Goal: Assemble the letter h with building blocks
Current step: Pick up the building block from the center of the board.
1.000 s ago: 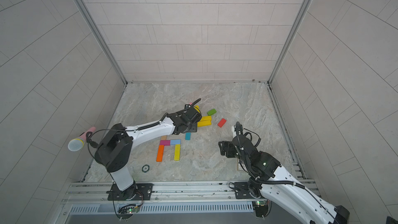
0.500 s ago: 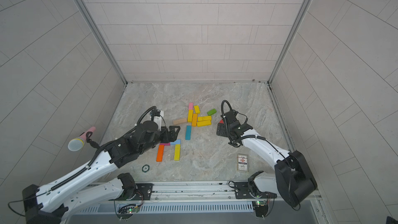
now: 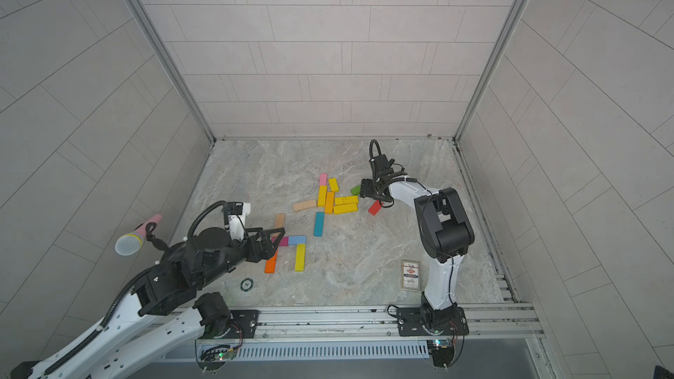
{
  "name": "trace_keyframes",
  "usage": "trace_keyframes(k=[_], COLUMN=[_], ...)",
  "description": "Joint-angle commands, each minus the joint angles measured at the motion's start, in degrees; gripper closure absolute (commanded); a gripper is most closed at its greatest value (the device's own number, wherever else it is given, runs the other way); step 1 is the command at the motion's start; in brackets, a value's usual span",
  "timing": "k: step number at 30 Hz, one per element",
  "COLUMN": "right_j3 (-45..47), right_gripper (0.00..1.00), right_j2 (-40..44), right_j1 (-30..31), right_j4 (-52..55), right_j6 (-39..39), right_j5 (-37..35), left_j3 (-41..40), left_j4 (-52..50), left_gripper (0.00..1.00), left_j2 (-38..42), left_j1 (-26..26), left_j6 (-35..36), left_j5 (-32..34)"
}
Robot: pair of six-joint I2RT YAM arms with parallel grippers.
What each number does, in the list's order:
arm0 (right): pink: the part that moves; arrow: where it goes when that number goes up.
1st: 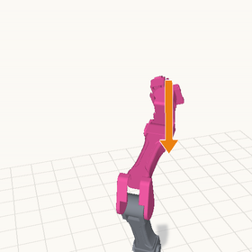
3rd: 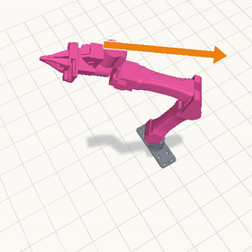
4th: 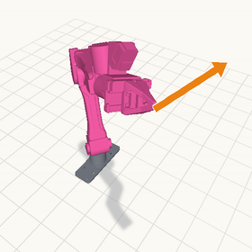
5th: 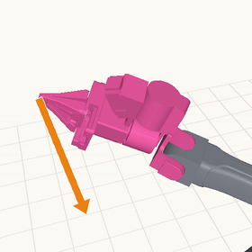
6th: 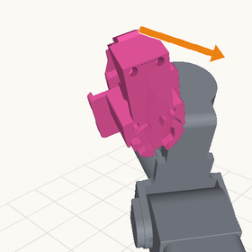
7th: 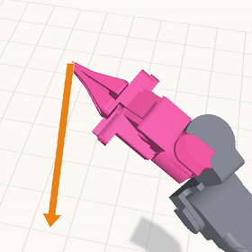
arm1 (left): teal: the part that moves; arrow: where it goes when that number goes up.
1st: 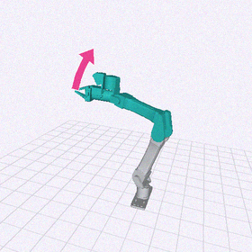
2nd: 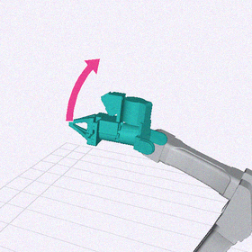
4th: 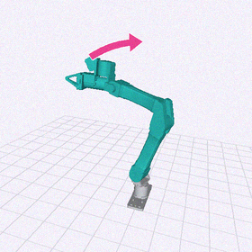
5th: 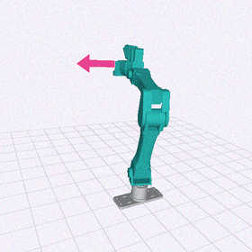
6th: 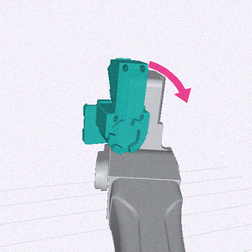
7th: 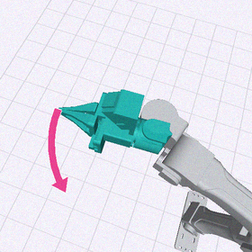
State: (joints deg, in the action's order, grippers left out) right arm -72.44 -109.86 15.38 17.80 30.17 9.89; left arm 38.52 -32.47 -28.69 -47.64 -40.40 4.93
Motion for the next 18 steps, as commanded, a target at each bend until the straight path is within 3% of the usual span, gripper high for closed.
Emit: trace_keyframes(k=[1,18], right_j3=[-3.05,11.14], right_gripper=[0.23,0.21], right_j2=[-2.29,6.74], right_j1=[0.09,2.56], right_j4=[3.78,2.98], right_j6=[-1.14,3.03], right_j5=[1.09,-3.65], left_j3=[-1.16,-2.75], left_j4=[-3.38,-1.46], left_gripper=[0.03,0.01], left_j2=[2.32,3.11], left_j1=[0.28,0.26], left_j6=[0.84,1.18], left_j5=[1.02,0.23])
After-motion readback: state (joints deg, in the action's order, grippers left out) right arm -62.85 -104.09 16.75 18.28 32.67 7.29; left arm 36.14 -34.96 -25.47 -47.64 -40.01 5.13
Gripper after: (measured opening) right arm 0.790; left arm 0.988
